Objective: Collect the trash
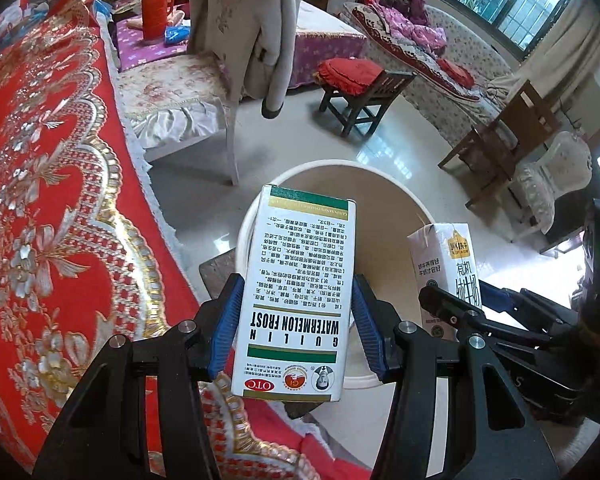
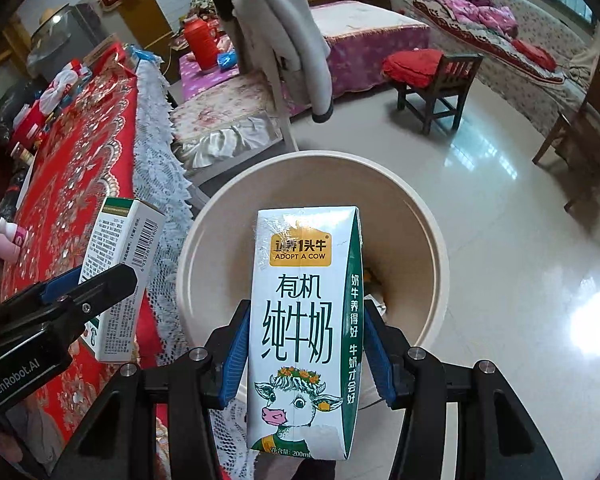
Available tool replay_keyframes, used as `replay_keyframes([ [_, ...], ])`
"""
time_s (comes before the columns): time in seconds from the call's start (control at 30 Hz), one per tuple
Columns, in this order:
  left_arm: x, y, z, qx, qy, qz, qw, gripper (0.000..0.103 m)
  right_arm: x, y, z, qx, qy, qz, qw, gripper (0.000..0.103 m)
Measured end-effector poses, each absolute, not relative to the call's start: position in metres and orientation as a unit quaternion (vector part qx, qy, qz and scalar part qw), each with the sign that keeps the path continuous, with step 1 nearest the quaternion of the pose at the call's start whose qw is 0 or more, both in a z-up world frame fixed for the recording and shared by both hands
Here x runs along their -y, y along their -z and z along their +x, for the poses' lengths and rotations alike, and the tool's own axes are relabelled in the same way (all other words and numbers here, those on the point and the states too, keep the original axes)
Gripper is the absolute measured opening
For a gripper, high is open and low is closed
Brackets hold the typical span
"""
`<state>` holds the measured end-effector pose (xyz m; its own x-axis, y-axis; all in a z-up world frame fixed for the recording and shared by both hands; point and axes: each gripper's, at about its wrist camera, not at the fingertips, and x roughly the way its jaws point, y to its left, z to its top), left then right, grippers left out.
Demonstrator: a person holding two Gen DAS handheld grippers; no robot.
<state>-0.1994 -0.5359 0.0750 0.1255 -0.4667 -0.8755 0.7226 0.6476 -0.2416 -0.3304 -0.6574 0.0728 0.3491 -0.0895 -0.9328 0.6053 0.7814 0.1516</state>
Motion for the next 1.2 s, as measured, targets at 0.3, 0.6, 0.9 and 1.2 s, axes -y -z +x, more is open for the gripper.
replay_keyframes([
  [0.3, 0.545, -0.068, -0.197, -0.536, 0.41, 0.104, 0.731, 0.053, 0.667, -0.062, -0.33, -0.525, 0.222, 0.267, 0.777, 0.051],
  [0.6, 0.544, -0.066, -0.191, -0.541, 0.424, 0.084, 0.722, 0.062, 0.671, -0.057, -0.329, -0.523, 0.226, 0.282, 0.772, 0.054],
  [0.9, 0.533, -0.078, -0.196, -0.512, 0.403, 0.105, 0.751, 0.062, 0.654, -0.072, -0.34, -0.504, 0.219, 0.269, 0.791, 0.054],
  [1.2, 0.515, -0.111, -0.209, -0.454, 0.386, 0.133, 0.792, 0.062, 0.635, -0.117, -0.355, -0.456, 0.251, 0.222, 0.824, 0.054],
])
